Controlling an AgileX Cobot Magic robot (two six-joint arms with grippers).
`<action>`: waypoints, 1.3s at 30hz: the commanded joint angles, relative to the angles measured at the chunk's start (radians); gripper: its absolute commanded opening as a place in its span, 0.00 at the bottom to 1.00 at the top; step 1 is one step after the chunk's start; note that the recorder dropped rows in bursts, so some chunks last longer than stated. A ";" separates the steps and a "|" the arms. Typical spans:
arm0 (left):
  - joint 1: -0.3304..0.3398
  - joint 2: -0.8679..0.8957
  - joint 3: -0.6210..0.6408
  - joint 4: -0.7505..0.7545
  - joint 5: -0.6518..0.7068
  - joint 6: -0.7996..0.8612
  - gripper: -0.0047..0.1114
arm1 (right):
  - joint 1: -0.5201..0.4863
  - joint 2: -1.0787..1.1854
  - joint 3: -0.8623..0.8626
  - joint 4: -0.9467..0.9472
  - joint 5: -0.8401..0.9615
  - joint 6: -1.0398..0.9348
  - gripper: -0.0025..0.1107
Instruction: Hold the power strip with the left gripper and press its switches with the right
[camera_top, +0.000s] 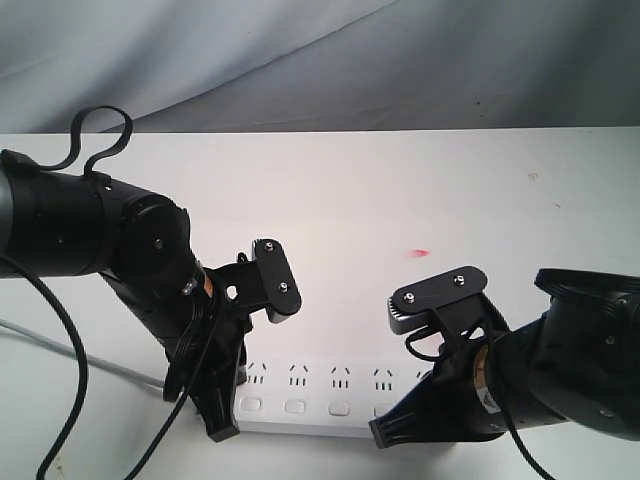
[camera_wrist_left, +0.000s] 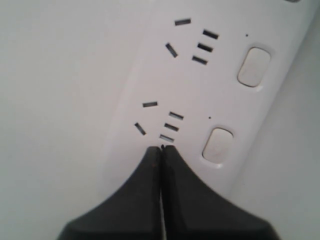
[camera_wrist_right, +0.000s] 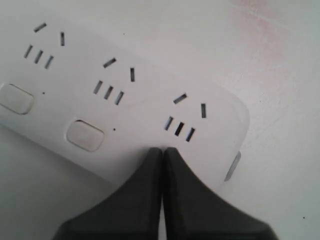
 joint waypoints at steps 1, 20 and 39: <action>-0.004 0.017 0.003 0.005 0.010 -0.005 0.04 | 0.001 0.019 0.006 0.002 0.026 0.002 0.02; -0.004 0.017 0.003 0.005 0.016 -0.007 0.04 | 0.001 -0.068 0.006 0.000 -0.032 0.017 0.02; -0.004 0.017 0.003 0.005 0.014 -0.007 0.04 | 0.001 -0.036 0.006 0.108 -0.124 0.003 0.02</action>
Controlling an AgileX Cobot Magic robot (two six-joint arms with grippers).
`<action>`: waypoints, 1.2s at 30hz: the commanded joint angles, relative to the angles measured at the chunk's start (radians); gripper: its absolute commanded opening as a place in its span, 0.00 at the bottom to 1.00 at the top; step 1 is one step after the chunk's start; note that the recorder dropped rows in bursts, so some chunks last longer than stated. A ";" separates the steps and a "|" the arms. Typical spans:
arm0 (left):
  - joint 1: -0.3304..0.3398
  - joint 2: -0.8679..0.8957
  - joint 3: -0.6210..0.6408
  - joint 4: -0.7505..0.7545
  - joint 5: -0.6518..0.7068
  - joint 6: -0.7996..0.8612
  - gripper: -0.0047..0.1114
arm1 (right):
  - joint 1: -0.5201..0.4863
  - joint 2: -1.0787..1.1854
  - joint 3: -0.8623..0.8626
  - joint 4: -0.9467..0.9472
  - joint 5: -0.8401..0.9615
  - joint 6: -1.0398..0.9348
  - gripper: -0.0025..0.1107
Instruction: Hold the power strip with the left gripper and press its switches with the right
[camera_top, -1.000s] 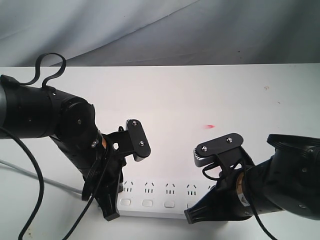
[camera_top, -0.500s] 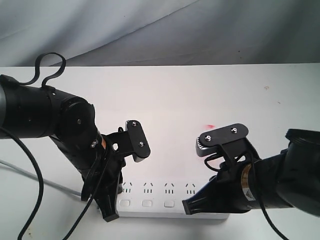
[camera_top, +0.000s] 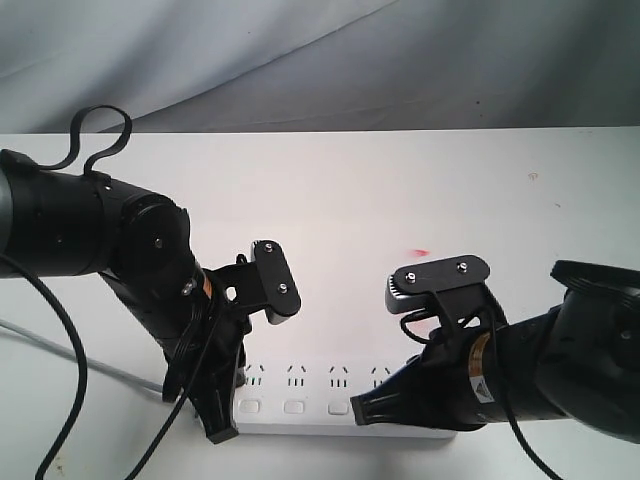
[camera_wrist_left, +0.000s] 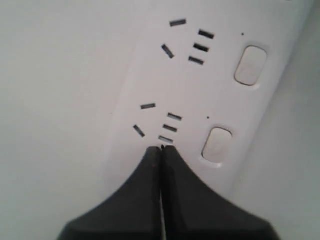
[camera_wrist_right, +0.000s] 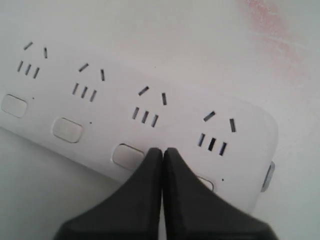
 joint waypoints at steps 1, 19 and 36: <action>-0.004 0.017 0.003 0.003 0.003 -0.005 0.04 | 0.001 0.001 0.005 0.019 -0.030 -0.013 0.02; -0.004 0.017 0.003 0.003 0.003 -0.005 0.04 | 0.026 0.001 0.005 0.037 -0.080 -0.109 0.02; -0.004 0.017 0.003 0.003 0.003 -0.008 0.04 | 0.026 0.083 0.005 0.057 -0.095 -0.109 0.02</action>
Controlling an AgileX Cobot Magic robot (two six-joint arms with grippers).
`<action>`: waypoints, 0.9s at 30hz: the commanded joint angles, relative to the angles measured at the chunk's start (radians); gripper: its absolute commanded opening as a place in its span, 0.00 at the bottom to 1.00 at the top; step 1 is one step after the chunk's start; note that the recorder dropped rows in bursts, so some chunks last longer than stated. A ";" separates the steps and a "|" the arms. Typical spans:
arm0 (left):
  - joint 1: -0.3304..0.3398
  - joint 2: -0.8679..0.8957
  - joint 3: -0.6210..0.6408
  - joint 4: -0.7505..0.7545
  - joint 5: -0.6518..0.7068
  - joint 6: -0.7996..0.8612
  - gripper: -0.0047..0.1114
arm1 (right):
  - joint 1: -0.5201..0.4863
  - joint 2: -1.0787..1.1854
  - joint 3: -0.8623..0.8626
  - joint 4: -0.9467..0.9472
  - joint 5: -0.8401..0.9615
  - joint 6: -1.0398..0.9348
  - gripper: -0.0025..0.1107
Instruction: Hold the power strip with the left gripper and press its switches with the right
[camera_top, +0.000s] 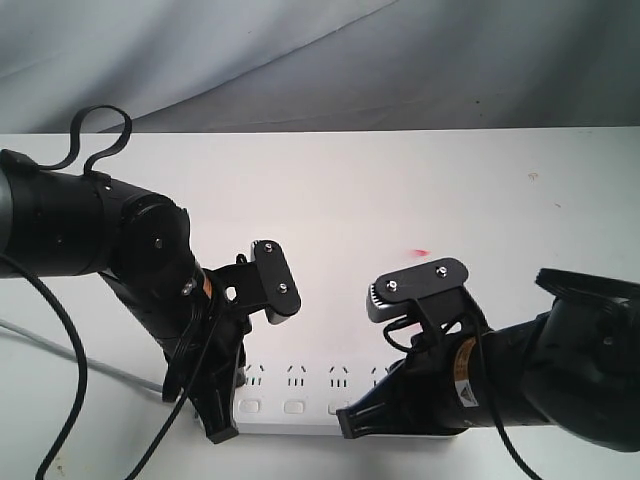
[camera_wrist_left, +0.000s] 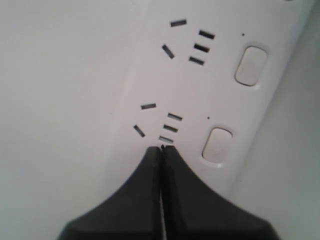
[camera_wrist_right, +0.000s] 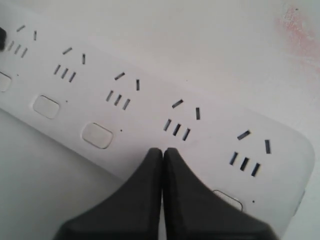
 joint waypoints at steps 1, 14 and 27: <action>-0.004 0.017 0.003 0.003 0.003 -0.005 0.04 | 0.003 0.069 0.005 0.008 -0.031 -0.004 0.02; -0.004 0.017 0.003 0.003 0.003 -0.005 0.04 | 0.026 0.119 0.005 -0.004 0.028 -0.011 0.02; -0.004 0.017 0.003 0.003 0.007 -0.005 0.04 | 0.023 0.119 0.005 -0.051 0.060 0.020 0.02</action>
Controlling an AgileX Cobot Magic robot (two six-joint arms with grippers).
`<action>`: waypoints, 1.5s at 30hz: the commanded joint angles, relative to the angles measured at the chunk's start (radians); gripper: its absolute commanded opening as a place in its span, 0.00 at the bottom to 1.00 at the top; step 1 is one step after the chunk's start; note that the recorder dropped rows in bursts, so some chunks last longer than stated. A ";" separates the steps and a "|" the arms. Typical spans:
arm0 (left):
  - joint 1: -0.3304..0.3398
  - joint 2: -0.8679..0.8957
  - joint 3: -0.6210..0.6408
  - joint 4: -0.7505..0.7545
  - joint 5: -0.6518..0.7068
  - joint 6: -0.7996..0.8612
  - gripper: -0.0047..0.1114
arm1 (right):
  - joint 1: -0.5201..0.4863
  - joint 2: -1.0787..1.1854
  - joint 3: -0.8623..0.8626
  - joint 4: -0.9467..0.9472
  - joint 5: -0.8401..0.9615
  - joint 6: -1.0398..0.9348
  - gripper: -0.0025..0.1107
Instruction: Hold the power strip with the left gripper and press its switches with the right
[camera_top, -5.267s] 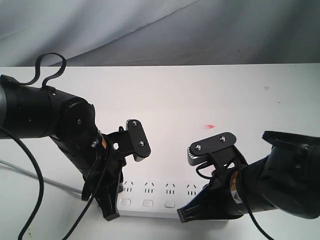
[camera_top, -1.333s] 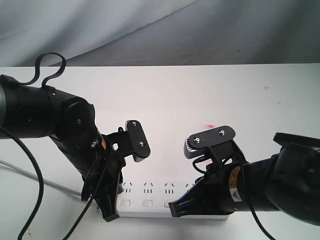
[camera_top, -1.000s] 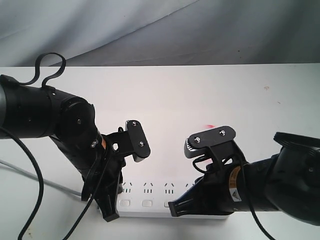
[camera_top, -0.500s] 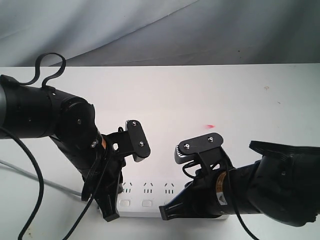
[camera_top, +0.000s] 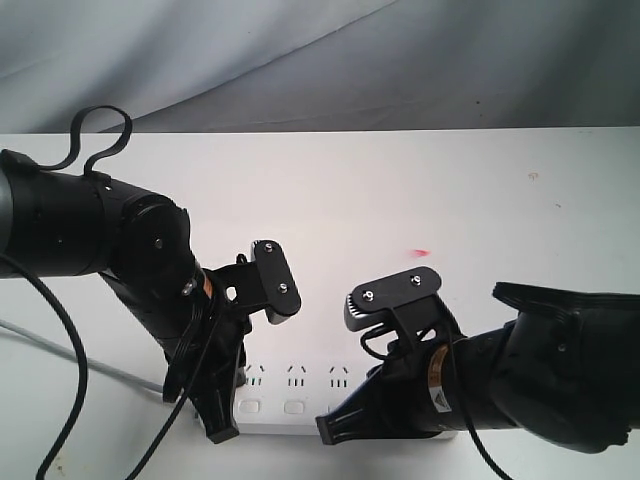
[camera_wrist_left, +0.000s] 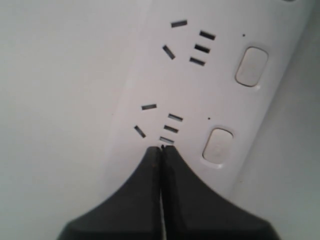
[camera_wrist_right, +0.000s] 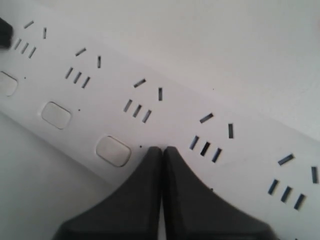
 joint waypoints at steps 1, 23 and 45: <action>-0.004 0.017 0.003 0.003 0.009 -0.005 0.04 | 0.000 0.024 0.017 -0.055 0.133 0.034 0.02; -0.004 0.017 0.003 0.003 0.009 -0.007 0.04 | 0.004 -0.047 0.017 -0.177 0.018 0.240 0.02; -0.004 0.017 0.003 0.003 0.005 -0.014 0.04 | 0.057 -0.097 -0.018 -0.093 -0.013 0.168 0.02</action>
